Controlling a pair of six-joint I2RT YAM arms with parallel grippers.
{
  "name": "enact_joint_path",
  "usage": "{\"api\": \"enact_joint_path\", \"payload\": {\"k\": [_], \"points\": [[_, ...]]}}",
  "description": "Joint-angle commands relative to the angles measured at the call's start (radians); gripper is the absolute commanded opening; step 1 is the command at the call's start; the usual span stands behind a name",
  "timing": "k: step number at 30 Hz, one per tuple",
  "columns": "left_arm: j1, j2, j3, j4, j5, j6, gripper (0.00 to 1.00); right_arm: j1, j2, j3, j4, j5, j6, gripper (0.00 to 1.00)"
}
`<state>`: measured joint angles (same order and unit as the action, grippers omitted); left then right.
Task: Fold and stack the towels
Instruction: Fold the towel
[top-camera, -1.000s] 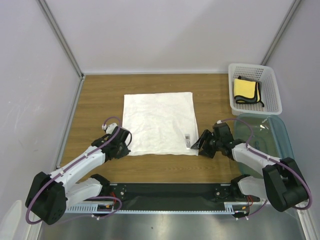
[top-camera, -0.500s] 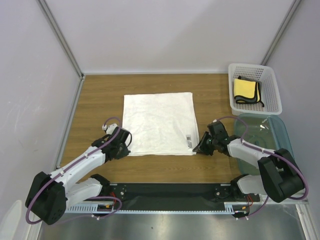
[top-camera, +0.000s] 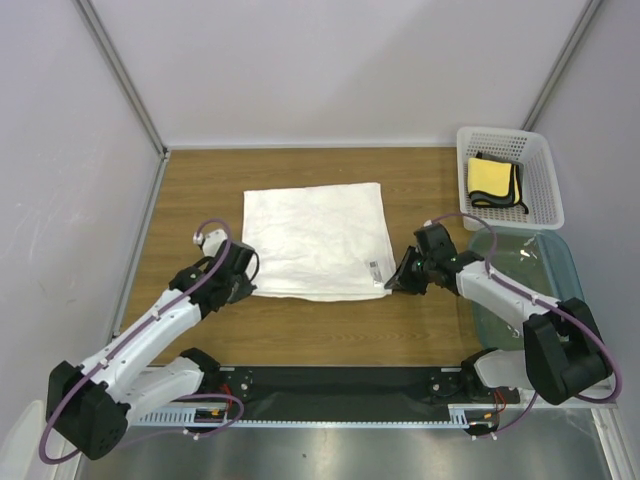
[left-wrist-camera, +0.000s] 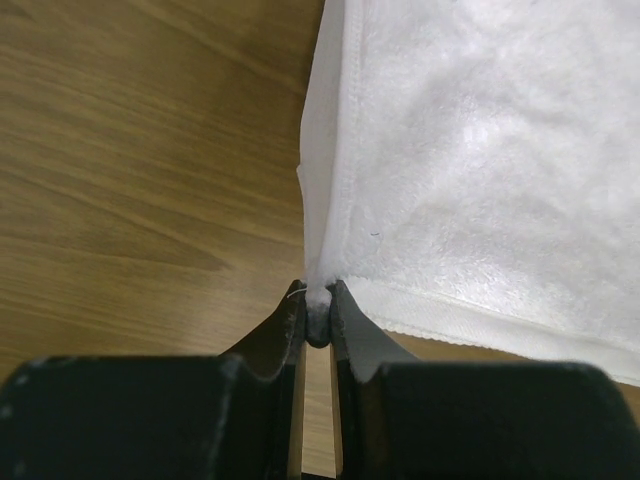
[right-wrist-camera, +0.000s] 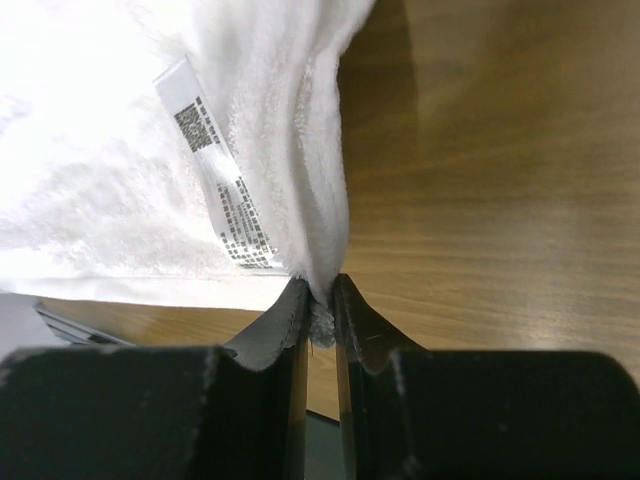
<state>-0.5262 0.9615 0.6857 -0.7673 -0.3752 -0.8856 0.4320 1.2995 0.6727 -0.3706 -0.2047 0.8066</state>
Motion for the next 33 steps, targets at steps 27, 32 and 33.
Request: {"api": "enact_joint_path", "payload": {"k": [27,32,33], "points": [[0.172,0.286,0.334,0.233,-0.182,0.194,0.0,-0.156,0.369,0.559,0.225,-0.085,-0.121,0.0],[0.212,0.333,0.351,0.293,-0.18,0.24,0.0,-0.162,0.448,0.654,0.222,-0.088,-0.13,0.0],[0.221,0.353,0.359,0.304,-0.179,0.255,0.0,-0.162,0.461,0.683,0.222,-0.09,-0.132,0.0]]}}
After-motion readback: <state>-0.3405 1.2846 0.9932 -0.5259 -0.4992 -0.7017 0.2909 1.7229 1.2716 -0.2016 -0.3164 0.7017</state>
